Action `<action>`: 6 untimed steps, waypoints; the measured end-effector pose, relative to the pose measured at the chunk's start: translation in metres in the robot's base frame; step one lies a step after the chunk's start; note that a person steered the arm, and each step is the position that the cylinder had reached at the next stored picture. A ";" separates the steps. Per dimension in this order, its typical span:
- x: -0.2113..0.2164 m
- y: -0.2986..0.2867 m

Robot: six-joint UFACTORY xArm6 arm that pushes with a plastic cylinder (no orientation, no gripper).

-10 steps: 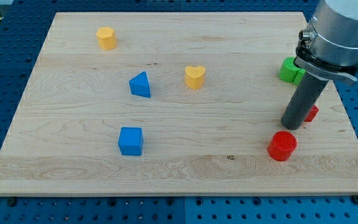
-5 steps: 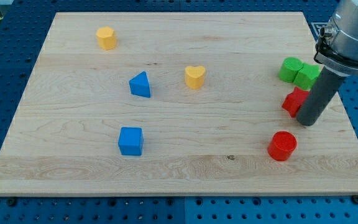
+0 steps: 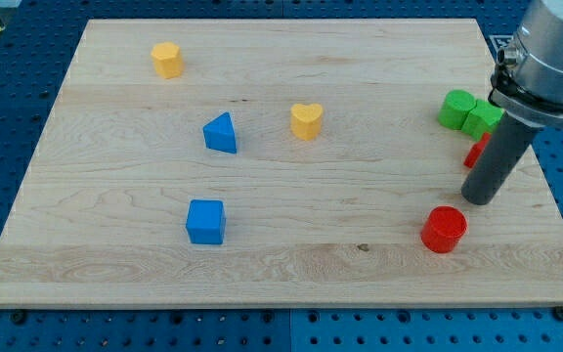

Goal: Move the red star below the green star

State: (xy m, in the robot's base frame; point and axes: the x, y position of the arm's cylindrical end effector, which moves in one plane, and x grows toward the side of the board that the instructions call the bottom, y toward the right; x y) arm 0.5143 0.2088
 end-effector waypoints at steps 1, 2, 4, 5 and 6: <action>-0.015 0.002; -0.020 0.002; -0.027 0.031; -0.027 0.031; -0.028 0.032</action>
